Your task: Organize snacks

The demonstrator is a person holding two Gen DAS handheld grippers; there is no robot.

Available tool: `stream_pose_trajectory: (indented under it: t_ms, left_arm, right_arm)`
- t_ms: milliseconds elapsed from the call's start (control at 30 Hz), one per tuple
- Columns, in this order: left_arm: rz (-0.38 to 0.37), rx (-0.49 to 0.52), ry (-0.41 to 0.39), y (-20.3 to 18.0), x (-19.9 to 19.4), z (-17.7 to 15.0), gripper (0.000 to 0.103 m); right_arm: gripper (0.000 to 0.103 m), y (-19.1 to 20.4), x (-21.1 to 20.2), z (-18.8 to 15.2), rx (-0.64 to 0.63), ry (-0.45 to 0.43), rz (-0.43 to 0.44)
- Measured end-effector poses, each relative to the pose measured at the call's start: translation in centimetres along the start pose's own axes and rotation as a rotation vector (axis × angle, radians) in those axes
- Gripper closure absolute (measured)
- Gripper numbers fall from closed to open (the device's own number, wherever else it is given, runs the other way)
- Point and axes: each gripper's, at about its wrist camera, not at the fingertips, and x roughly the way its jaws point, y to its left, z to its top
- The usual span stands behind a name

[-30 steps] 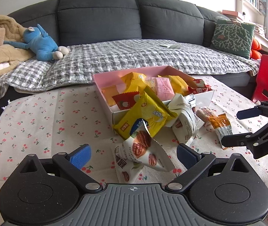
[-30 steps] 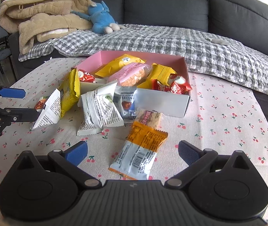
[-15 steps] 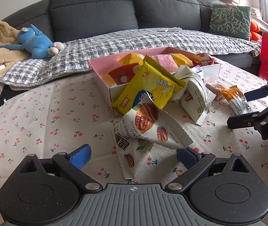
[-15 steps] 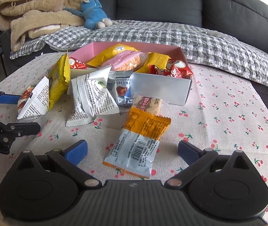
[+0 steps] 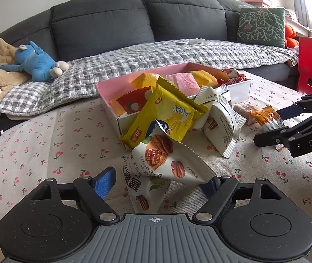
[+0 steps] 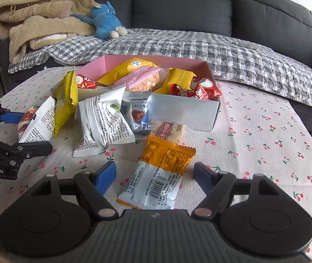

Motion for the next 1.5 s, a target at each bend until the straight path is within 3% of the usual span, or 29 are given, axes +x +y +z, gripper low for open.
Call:
stream_pose_trajectory:
  t_ms: [267,367,733,1200,1500]
  left_arm:
    - [0.001,0.010,-0.001,-0.4,-0.3,0.0,0.037]
    - [0.003,0.004,0.000,-0.3,-0.5,0.0,0.041]
    - [-0.013,-0.065,0.018,0.3,-1.2,0.5,0.050]
    - [-0.056,-0.216,0.048,1.7,-3.0,1.3,0.051]
    - [-0.039,-0.283,0.000,2.6,-4.5,3.6,0.051]
  right_arm:
    - [0.061,0.4,-0.1,0.2,-0.012,-0.003,0.013]
    - [0.064,0.7,-0.2,0.3,-0.020,-0.007,0.021]
    - [0.067,0.9,-1.2,1.0,-0.007,-0.031,0.064]
    - [0.067,1.1,-2.7,2.6,0.038,-0.060,0.142]
    - [0.067,0.5,-2.8,4.6,0.081,-0.100,0.157]
